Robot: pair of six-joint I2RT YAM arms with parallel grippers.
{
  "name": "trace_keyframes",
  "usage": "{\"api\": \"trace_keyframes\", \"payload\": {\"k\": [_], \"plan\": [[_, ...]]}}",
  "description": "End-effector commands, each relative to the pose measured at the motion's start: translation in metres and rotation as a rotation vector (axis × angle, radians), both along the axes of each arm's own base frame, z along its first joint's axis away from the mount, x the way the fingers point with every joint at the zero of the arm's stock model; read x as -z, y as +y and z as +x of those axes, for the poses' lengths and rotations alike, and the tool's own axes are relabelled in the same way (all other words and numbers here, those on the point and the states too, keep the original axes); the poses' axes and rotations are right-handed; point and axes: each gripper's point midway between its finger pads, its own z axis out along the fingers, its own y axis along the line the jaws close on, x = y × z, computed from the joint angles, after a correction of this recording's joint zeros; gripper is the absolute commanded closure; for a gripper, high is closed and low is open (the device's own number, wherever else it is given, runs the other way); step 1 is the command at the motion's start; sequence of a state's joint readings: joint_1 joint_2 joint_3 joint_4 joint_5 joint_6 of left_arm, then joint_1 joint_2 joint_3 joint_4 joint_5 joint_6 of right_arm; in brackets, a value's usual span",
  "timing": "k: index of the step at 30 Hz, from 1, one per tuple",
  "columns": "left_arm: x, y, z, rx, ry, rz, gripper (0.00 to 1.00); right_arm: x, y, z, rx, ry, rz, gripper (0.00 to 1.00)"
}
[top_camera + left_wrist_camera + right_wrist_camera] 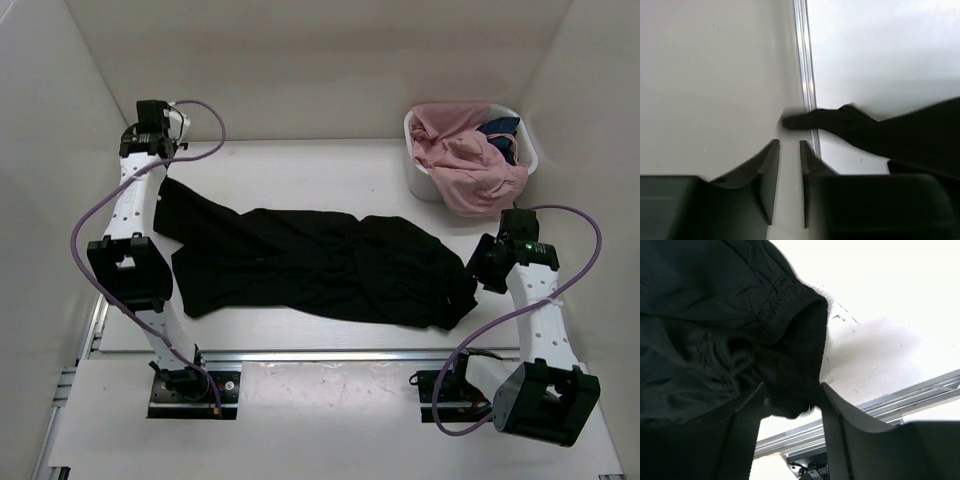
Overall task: Fold and stack the trousers
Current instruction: Flatten the trousers out
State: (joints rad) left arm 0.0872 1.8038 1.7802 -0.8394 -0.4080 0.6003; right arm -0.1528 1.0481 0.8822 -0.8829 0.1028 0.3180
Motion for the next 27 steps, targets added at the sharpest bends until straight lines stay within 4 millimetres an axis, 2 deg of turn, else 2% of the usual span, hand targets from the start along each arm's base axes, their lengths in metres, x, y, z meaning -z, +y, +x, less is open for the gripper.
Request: {"api": "trace_keyframes", "payload": {"k": [1,2,3,5,6,7,9,10,11,13,14,15,16,17,19,21,27], "plan": [[-0.001,0.000,0.025,-0.019,-0.034,-0.025,0.63,-0.014,0.000,0.010,-0.024,-0.033,0.026,0.44],[0.006,0.000,0.024,-0.019,-0.012,-0.027,0.49,-0.017,0.000,0.012,-0.019,-0.044,0.034,0.38],[0.007,0.001,0.021,-0.032,-0.001,-0.027,0.17,-0.016,0.002,0.009,-0.023,-0.030,0.046,0.34],[0.020,-0.004,0.005,-0.042,0.060,-0.057,0.09,-0.018,0.005,-0.002,-0.010,-0.011,0.056,0.25],[0.025,-0.008,-0.004,-0.038,0.080,-0.082,0.09,-0.019,0.005,-0.007,0.017,-0.005,0.058,0.23],[0.033,-0.014,-0.024,-0.014,0.117,-0.134,0.09,-0.022,0.006,-0.013,0.031,-0.009,0.064,0.23],[0.048,-0.022,-0.058,0.003,0.198,-0.195,0.09,-0.016,0.011,-0.035,0.084,0.039,0.084,0.20],[0.055,-0.027,-0.074,0.013,0.228,-0.232,0.09,-0.013,0.016,-0.041,0.096,0.052,0.113,0.19],[0.070,-0.033,-0.105,0.013,0.288,-0.249,0.10,-0.010,0.022,-0.047,0.106,0.060,0.143,0.19],[0.088,-0.039,-0.139,0.009,0.365,-0.267,0.10,-0.007,0.043,-0.057,0.130,0.043,0.254,0.19],[0.091,-0.043,-0.156,0.014,0.381,-0.281,0.10,0.009,0.051,-0.069,0.146,0.086,0.295,0.18],[0.118,-0.048,-0.183,0.007,0.472,-0.302,0.10,0.015,0.055,-0.070,0.156,0.075,0.318,0.18],[0.129,-0.053,-0.196,-0.010,0.498,-0.330,0.10,0.021,0.057,-0.074,0.186,0.060,0.331,0.18],[0.147,-0.056,-0.213,-0.028,0.555,-0.342,0.12,0.037,0.059,-0.082,0.203,0.088,0.339,0.18],[0.158,-0.060,-0.223,-0.045,0.579,-0.368,0.13,0.045,0.063,-0.080,0.212,0.073,0.366,0.16],[0.168,-0.071,-0.220,-0.036,0.573,-0.417,0.13,0.053,0.064,-0.068,0.202,0.033,0.379,0.12],[0.203,-0.078,-0.220,-0.089,0.651,-0.427,0.16,0.090,0.062,-0.055,0.231,0.071,0.388,0.11]]}}
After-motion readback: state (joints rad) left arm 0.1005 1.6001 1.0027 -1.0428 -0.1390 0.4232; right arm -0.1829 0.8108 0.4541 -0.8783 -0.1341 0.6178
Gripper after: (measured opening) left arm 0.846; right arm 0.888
